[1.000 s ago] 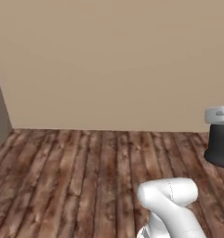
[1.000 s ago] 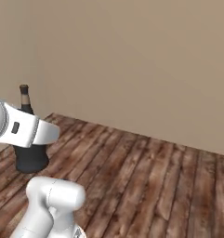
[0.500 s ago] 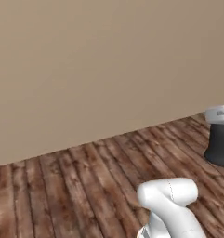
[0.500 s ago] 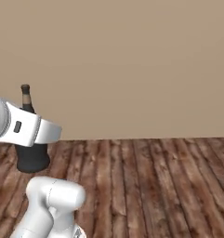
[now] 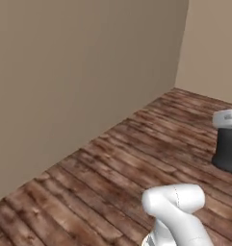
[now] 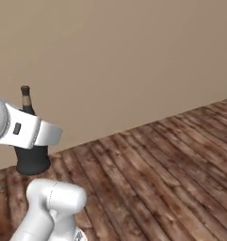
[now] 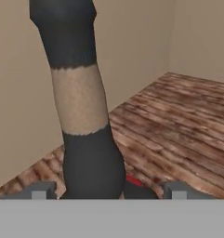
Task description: There is a bowl on the dining counter. Grab a lemon wedge from the fridge and place it in the bowl. Then get the liquor bottle and glass cup from the cabinet and place them next to the bowl.
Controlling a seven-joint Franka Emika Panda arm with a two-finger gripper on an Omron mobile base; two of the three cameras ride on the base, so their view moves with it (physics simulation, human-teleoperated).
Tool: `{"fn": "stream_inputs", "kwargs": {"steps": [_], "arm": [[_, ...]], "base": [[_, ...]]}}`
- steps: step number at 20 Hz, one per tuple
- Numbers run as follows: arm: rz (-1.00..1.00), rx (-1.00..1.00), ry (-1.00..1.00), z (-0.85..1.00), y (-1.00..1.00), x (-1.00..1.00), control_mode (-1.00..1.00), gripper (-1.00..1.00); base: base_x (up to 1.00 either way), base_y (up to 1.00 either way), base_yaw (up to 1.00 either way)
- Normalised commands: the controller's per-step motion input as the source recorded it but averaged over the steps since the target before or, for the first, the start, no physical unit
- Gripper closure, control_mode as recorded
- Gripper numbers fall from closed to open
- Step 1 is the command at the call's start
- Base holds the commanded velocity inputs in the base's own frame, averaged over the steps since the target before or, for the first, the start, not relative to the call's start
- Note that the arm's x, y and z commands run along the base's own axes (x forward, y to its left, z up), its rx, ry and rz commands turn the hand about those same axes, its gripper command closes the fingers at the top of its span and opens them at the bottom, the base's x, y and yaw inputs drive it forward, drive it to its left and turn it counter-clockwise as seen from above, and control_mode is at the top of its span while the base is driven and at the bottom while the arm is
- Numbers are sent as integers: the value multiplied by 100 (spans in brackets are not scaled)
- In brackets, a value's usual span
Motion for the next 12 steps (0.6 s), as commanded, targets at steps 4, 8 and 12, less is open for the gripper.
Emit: {"fn": "stream_inputs", "kwargs": {"steps": [4,8,12], "arm": [[0,0,0,0,0,0,100,100],[0,0,0,0,0,0,100,100],[0,0,0,0,0,0,100,100]], "base": [[74,0,-72],[73,-1,-71],[81,0,-69]]}}
